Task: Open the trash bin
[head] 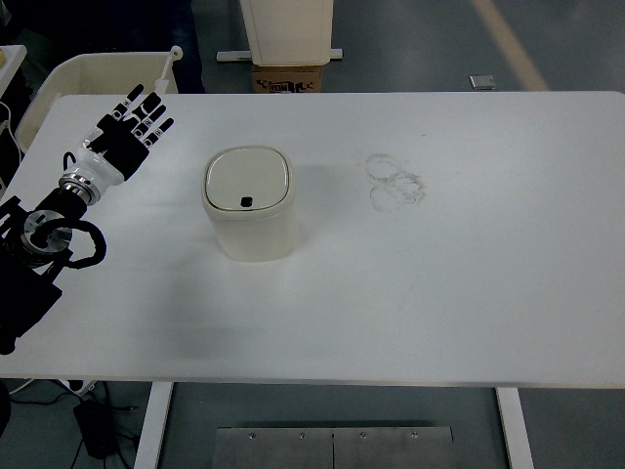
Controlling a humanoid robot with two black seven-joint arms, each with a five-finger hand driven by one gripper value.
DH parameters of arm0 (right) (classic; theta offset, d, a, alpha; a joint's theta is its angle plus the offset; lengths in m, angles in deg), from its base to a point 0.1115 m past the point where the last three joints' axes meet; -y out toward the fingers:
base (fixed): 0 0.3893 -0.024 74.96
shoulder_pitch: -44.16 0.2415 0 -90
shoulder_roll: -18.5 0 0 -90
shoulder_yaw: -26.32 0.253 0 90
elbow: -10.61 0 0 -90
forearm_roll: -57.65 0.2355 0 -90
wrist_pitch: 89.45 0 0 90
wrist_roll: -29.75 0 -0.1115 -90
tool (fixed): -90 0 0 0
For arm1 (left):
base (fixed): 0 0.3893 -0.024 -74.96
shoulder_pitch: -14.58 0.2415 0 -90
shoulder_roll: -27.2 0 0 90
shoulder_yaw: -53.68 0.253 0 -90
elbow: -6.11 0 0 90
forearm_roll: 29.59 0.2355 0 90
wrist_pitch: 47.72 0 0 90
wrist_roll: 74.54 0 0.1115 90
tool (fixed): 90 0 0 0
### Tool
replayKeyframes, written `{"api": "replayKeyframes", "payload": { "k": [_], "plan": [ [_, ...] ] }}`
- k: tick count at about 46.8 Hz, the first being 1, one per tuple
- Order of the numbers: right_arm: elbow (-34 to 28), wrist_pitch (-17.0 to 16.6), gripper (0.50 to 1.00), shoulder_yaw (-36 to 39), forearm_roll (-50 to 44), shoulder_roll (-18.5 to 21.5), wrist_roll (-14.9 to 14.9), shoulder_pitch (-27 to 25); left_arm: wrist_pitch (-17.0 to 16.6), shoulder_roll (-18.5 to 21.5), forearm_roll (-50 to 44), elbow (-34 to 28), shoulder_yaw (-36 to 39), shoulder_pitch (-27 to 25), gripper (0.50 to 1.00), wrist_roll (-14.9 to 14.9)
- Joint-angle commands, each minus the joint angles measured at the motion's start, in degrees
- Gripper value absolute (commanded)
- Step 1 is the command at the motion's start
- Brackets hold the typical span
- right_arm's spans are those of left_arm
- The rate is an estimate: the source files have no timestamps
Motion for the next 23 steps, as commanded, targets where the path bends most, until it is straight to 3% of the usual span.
{"api": "replayKeyframes", "payload": {
  "k": [1, 23],
  "plan": [
    [0.0, 0.0, 0.993, 0.0, -0.1, 0.0, 0.0, 0.0, 0.0, -0.1, 0.0, -0.1, 0.0, 0.1, 1.000, 0.0],
    [0.0, 0.0, 0.991, 0.0, 0.0, 0.0, 0.0, 0.0, -0.6, 0.2, -0.1, -0.2, 0.1, -0.1, 1.000, 0.1]
  ]
}}
